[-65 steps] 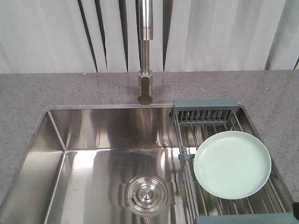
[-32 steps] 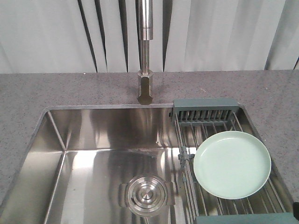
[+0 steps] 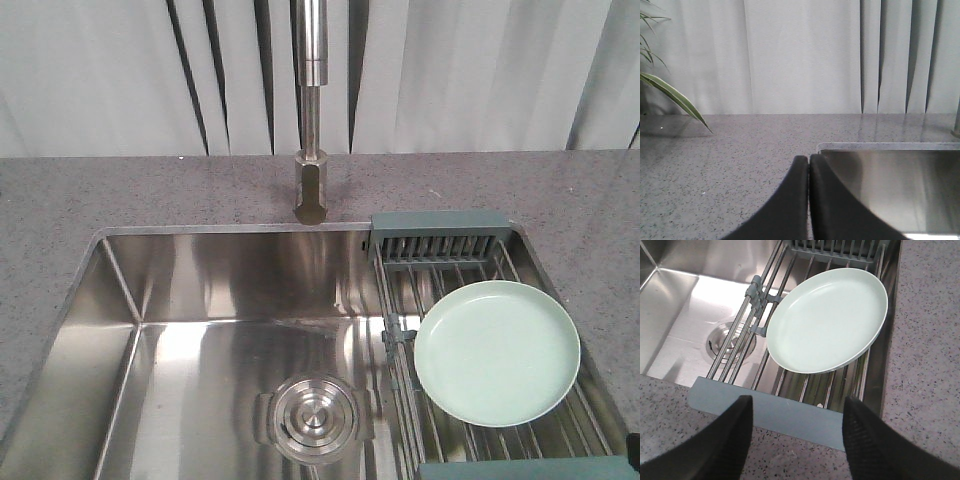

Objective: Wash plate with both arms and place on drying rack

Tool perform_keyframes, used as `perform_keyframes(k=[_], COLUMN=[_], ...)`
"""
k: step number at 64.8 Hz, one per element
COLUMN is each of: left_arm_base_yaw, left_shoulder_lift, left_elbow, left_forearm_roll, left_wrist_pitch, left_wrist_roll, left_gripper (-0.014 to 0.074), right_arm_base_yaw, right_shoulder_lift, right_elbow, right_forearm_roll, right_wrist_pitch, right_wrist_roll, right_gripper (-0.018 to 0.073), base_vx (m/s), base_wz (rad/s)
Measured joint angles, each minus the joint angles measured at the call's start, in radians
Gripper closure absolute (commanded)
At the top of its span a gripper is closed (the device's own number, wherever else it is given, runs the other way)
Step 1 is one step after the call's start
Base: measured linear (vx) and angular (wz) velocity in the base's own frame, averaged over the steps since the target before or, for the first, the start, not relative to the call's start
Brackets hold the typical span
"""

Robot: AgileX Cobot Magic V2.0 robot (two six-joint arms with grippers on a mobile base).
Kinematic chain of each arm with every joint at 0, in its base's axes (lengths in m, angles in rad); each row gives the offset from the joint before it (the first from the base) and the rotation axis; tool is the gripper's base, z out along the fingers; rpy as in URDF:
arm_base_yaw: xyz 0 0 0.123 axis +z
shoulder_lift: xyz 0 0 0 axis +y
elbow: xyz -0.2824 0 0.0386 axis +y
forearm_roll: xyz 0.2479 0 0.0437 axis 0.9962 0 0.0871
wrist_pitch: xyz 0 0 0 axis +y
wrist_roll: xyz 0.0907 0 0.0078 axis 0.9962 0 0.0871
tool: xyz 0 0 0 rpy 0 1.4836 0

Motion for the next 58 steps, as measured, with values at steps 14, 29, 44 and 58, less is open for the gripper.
perform_keyframes(k=[14, 29, 44, 58], left_arm_base_yaw=[0.000, 0.000, 0.000, 0.000], left_shoulder_lift=[0.000, 0.000, 0.000, 0.000], left_elbow=[0.000, 0.000, 0.000, 0.000], left_forearm_roll=[0.000, 0.000, 0.000, 0.000], left_wrist_pitch=[0.000, 0.000, 0.000, 0.001], left_wrist_roll=[0.000, 0.000, 0.000, 0.000], left_gripper=[0.0603, 0.0603, 0.0603, 0.0603], right_arm_base_yaw=[0.000, 0.000, 0.000, -0.002], right_shoulder_lift=[0.000, 0.000, 0.000, -0.069], right_elbow=[0.000, 0.000, 0.000, 0.017], right_forearm_roll=[0.000, 0.000, -0.002, -0.061], right_wrist_pitch=[0.000, 0.000, 0.000, -0.015], right_wrist_roll=[0.000, 0.000, 0.000, 0.004], right_gripper=[0.0159, 0.0159, 0.0159, 0.0234], base_vx=[0.00, 0.00, 0.00, 0.00], base_wz=[0.00, 0.00, 0.00, 0.00])
